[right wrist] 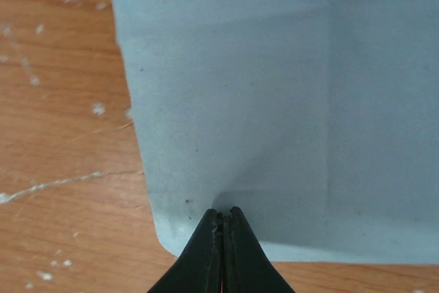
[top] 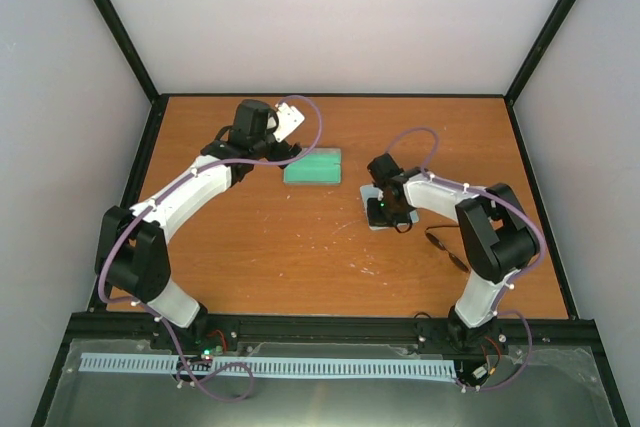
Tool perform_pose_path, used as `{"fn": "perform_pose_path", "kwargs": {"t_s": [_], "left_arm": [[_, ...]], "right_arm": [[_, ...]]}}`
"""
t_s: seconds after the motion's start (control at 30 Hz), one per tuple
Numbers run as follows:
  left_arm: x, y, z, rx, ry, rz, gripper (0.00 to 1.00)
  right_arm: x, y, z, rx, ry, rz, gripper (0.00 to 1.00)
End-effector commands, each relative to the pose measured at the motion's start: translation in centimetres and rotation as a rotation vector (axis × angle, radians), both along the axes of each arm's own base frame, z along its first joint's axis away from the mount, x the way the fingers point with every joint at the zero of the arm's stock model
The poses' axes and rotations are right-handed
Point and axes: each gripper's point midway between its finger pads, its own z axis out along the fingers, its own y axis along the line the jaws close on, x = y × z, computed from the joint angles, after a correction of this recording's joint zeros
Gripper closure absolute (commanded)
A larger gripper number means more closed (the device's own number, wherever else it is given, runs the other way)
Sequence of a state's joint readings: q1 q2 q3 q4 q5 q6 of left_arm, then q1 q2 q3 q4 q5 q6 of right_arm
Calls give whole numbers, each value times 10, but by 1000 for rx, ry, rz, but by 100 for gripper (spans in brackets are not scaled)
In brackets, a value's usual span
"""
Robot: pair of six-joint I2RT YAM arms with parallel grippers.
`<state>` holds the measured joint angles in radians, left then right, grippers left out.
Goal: Organize the sunglasses
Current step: Move the glasses cleaning cloth to the center of the board, then fold the glasses cleaning cloth at the center of the board.
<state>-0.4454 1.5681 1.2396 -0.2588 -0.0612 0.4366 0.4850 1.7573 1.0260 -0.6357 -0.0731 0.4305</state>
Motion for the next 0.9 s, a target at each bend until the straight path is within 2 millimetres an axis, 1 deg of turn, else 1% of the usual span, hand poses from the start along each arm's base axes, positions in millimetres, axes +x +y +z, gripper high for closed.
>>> {"fn": "perform_pose_path", "kwargs": {"t_s": [0.0, 0.17, 0.23, 0.3, 0.37, 0.43, 0.47, 0.5, 0.57, 0.6, 0.63, 0.67, 0.73, 0.77, 0.8, 0.83, 0.87], "left_arm": [[6, -8, 16, -36, -26, -12, 1], [3, -12, 13, -49, -12, -32, 1], [-1, -16, 10, -63, 11, -50, 2], [-9, -22, 6, -88, 44, -90, 3], [-18, -31, 1, -115, 82, -140, 5], [-31, -42, -3, -143, 125, -204, 7], [-37, -47, -6, -157, 148, -236, 8], [-43, -53, -8, -171, 168, -269, 9], [-53, -64, -14, -190, 212, -324, 11], [-56, -68, -18, -189, 231, -342, 13], [-59, -73, -23, -183, 245, -355, 17], [-61, -77, -31, -170, 265, -366, 24], [-64, -84, -40, -154, 290, -383, 37], [-66, -87, -45, -148, 303, -389, 43], [-67, -90, -51, -141, 316, -394, 45], [-69, -94, -59, -130, 334, -398, 46], [-72, -97, -67, -117, 351, -400, 46]], "right_arm": [[-35, 15, -18, 9, 104, 58, 97], [-56, 43, -20, 40, 135, 121, 97], [-66, 51, -20, 49, 151, 144, 97], [-73, 56, -18, 52, 157, 159, 97], [-77, 56, -14, 57, 154, 158, 97], [-74, 54, -7, 51, 128, 154, 97], [-71, 52, -2, 44, 111, 152, 96], [-66, 51, 5, 33, 85, 148, 92], [-55, 50, 25, 24, 25, 146, 75], [-45, 52, 39, 27, -21, 142, 66], [-38, 51, 51, 32, -58, 135, 56], [-28, 51, 68, 46, -106, 123, 48], [-12, 44, 92, 73, -176, 92, 41], [-4, 38, 101, 84, -205, 74, 41], [6, 26, 106, 86, -224, 42, 45], [13, 14, 107, 86, -234, 21, 53], [19, 3, 104, 82, -232, 3, 63]]}}
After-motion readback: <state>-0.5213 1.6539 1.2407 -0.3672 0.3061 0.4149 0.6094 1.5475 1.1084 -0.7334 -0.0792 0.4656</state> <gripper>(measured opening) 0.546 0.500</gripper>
